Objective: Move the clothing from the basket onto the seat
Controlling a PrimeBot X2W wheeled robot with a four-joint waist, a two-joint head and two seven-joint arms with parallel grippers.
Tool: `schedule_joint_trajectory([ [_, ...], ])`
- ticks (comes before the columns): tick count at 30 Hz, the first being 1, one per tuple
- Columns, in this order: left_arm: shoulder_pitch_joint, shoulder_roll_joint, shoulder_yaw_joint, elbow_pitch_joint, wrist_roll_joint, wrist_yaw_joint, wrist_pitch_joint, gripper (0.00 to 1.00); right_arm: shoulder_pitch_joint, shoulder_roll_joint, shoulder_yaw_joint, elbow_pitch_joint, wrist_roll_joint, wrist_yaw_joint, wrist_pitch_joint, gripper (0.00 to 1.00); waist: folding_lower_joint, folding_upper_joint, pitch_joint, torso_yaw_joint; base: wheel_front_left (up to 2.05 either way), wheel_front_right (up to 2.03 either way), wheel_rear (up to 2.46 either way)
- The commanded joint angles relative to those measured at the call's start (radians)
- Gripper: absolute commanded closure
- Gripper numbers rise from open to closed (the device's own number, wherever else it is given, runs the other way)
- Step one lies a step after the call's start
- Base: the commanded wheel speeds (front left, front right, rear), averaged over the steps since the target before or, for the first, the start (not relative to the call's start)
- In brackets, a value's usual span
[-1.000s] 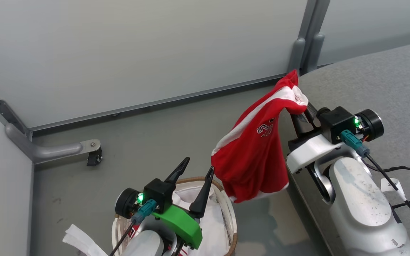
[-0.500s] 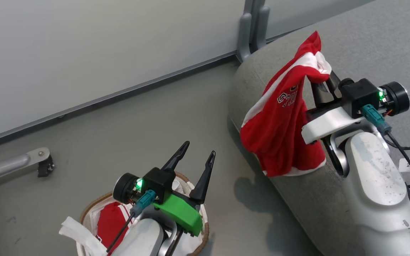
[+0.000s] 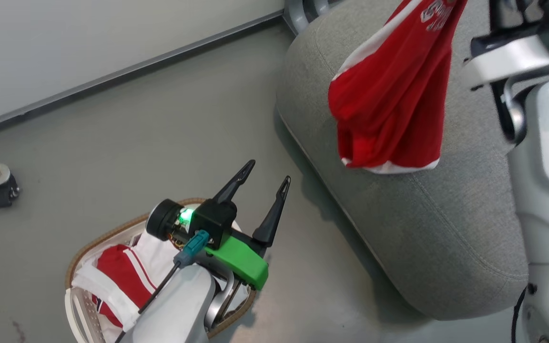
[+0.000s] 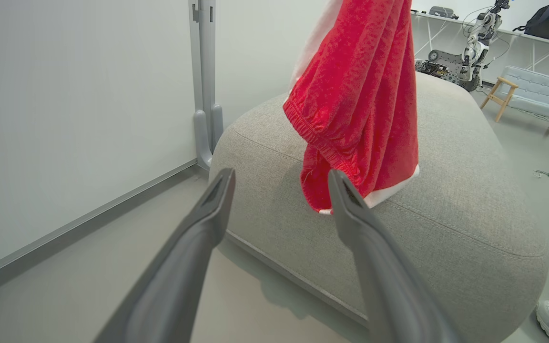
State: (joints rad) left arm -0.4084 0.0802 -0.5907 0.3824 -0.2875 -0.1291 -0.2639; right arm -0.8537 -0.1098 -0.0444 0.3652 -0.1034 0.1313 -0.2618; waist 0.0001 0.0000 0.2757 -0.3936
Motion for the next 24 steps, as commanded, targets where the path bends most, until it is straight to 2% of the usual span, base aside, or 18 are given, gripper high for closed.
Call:
schedule_joint_trajectory([
  [1, -0.029, 0.016, -0.003, -0.002, 0.013, -0.002, -0.001, 0.0, -0.056, -0.029, -0.01, 0.006, -0.01, -0.001, -0.005, 1.0, -0.0001, 0.0, 0.083, 0.027, 0.0, 0.0, 0.0],
  [9, -0.116, 0.044, 0.015, -0.021, 0.033, -0.002, -0.001, 0.0, -0.329, -0.207, -0.057, 0.069, -0.04, -0.001, -0.005, 1.0, -0.0001, 0.0, 0.242, 0.086, 0.0, 0.0, 0.0],
  [13, -0.148, 0.061, 0.038, -0.032, 0.052, 0.006, -0.001, 0.0, -0.407, -0.267, -0.084, 0.119, -0.048, -0.001, -0.004, 1.0, -0.0001, 0.0, 0.314, 0.102, 0.0, 0.0, 0.0],
  [18, -0.166, 0.084, 0.05, -0.041, 0.077, 0.014, -0.001, 0.0, -0.403, -0.294, -0.162, 0.191, -0.061, -0.001, -0.004, 1.0, -0.0001, 0.0, 0.387, 0.119, 0.0, 0.0, 0.0],
  [24, -0.147, 0.102, 0.082, -0.061, 0.071, 0.039, -0.001, 0.0, -0.288, -0.255, -0.285, 0.25, -0.08, -0.001, -0.004, 1.0, -0.0001, 0.0, 0.441, 0.117, 0.0, 0.0, 0.0],
])
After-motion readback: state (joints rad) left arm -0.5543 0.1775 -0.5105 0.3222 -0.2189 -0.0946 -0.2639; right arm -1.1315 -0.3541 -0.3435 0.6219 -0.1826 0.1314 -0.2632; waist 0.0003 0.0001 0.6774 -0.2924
